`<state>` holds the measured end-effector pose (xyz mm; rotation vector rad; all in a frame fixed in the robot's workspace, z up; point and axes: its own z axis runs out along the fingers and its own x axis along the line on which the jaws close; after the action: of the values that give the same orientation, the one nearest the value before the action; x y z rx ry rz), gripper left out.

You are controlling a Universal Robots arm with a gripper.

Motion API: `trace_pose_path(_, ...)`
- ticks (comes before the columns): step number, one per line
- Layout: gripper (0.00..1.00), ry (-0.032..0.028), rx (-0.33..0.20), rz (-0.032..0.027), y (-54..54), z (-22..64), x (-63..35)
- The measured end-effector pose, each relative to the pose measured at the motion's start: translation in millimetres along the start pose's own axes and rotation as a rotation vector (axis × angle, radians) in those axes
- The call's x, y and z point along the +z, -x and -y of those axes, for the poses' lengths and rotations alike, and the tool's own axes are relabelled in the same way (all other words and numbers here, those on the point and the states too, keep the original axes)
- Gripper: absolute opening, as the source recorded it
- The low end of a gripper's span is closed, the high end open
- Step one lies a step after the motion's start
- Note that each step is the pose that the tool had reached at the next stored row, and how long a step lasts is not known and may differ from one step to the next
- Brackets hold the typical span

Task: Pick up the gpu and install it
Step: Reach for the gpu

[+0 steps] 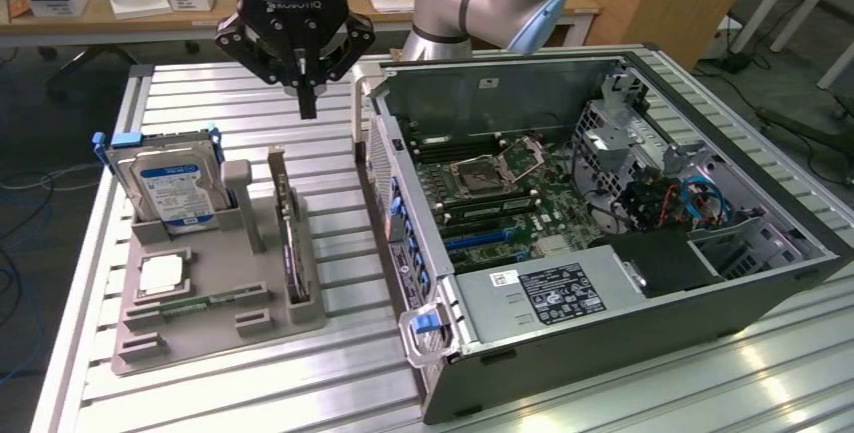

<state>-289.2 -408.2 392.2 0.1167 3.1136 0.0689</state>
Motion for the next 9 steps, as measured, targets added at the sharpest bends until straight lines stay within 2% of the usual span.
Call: trace_pose_path(9, 0.10, -0.0001, 0.000, -0.0001, -6.4, 0.9, -0.1)
